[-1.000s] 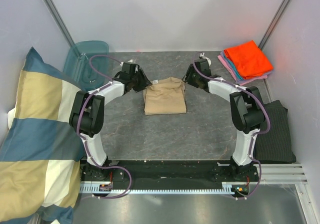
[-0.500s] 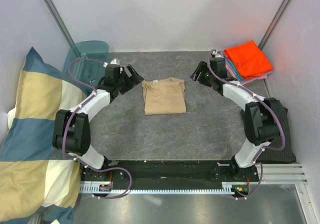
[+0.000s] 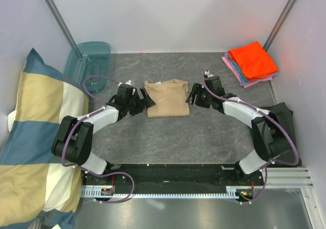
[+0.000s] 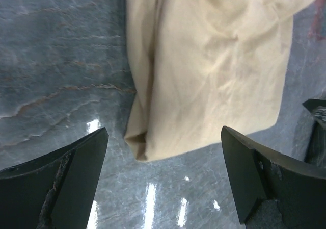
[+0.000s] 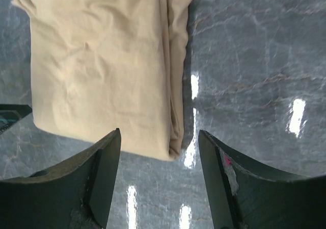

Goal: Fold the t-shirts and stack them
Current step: Smooth out wrinkles on the folded tshirt

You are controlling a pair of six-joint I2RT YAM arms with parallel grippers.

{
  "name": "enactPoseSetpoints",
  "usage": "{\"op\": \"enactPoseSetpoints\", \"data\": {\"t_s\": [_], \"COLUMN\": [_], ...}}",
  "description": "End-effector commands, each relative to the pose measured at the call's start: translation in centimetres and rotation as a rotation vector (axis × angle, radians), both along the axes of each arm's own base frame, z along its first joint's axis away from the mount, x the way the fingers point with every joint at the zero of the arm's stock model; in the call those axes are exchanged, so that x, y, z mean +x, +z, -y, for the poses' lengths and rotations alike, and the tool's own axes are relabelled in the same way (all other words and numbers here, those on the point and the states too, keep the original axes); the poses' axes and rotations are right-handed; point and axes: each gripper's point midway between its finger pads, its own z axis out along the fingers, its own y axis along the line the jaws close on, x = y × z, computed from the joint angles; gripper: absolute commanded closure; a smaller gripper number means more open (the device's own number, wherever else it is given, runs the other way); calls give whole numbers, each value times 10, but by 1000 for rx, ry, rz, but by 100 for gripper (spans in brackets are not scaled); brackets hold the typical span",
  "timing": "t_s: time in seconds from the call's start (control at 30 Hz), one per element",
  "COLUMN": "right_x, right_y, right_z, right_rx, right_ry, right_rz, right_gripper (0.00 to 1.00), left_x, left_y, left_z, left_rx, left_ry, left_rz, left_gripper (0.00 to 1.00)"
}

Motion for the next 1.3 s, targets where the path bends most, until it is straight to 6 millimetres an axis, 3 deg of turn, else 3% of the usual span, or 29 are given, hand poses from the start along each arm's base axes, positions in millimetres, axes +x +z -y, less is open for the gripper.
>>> {"op": "enactPoseSetpoints", "data": {"t_s": [0.0,0.13,0.23,0.27,0.3,0.37,0.4,0.43,0.47,0.5,0.53,0.57,0.6,0.63,0.67,0.7,0.73,0.77,0.8,0.83,0.87,0.9,0.97,1.17,1.27], "right_x": [-10,-5,5,9,18,32,47,55,64,82,90,101,118,128,137,154,162,171,184,191,197,208,221,228,208], "right_y": [12,18,31,32,42,38,52,52,35,48,46,27,40,40,18,33,29,4,17,12,-11,-3,-16,-43,-54], "right_z": [-7,-11,-13,-12,-12,-12,-17,-21,-24,-30,-33,-34,-39,-42,-41,-48,-50,-49,-57,-59,-61,-66,-71,-72,-69], "right_rx": [8,8,5,-11,-16,-56,-52,-58,-78,-77,-86,-104,-97,-90,-97,-63,-57,-66,-39,-30,-27,-12,-4,42,42], "right_ry": [37,44,45,43,35,36,39,47,56,59,62,61,61,61,62,70,72,69,85,97,108,116,131,155,171], "right_rz": [44,57,93,106,135,147,184,191,163,203,205,177,217,223,189,222,219,179,208,207,176,205,209,160,110], "right_gripper": [30,30,30,29,29,29,28,29,28,28,28,28,28,28,28,28,28,28,28,28,28,28,28,28,28], "left_x": [-3,-17,-30,-41,-44,-58,-63,-69,-80,-83,-88,-98,-100,-101,-108,-106,-107,-106,-104,-103,-99,-96,-88,-75,-70], "left_y": [19,26,42,38,54,59,69,70,67,68,66,62,60,54,52,52,54,45,43,39,33,29,17,-4,-21], "left_z": [11,12,10,7,5,8,9,12,21,25,31,44,50,58,71,77,89,96,100,104,112,115,122,131,126], "left_rx": [-61,-74,-85,-72,-86,-103,-118,-126,-142,-145,-146,-150,-146,-146,-149,-152,-167,-156,-152,-149,-149,-145,-126,-91,-56], "left_ry": [-8,-17,-22,-18,-9,-13,-14,-19,-37,-40,-50,-84,-87,-101,-133,-134,-157,-168,-169,-176,-186,-190,-192,-172,-138], "left_rz": [57,57,86,56,101,104,129,132,116,120,115,104,106,98,92,104,123,109,113,112,114,113,100,76,52], "left_gripper": [0,1,1,1,1,1,0,1,1,0,0,0,0,0,0,0,0,0,1,1,0,1,1,1,1]}}
